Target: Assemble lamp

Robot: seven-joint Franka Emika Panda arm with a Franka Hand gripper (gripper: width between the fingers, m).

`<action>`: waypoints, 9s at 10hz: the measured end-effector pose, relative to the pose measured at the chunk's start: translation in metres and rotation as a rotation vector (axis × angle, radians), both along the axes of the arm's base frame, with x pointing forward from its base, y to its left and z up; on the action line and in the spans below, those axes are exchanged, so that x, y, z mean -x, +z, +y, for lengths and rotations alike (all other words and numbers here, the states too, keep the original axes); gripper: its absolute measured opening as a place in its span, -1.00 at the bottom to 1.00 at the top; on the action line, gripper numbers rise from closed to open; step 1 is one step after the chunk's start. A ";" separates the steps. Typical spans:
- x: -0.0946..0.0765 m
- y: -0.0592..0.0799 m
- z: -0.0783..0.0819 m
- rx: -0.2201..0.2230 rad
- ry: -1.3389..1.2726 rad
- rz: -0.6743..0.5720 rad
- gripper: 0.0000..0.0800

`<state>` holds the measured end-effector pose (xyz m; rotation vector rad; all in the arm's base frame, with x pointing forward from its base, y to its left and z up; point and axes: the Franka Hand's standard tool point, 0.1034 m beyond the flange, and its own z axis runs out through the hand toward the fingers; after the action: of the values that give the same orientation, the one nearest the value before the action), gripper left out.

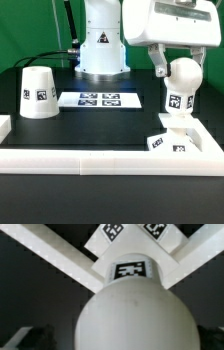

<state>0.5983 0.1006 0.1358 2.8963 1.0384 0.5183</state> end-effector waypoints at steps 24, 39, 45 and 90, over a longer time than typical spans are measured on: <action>-0.007 -0.013 -0.006 -0.132 -0.482 0.103 0.45; -0.004 -0.017 -0.006 -0.411 -1.507 0.281 0.45; -0.001 -0.018 0.004 -0.509 -1.833 0.335 0.45; -0.011 -0.014 0.000 0.011 -0.081 0.198 0.45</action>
Offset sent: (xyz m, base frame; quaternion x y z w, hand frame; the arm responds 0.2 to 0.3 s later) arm 0.0077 -0.0131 -0.0020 0.0049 -0.1273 -0.0183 0.9917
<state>0.6094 0.1006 0.1220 3.0134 0.9337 0.2247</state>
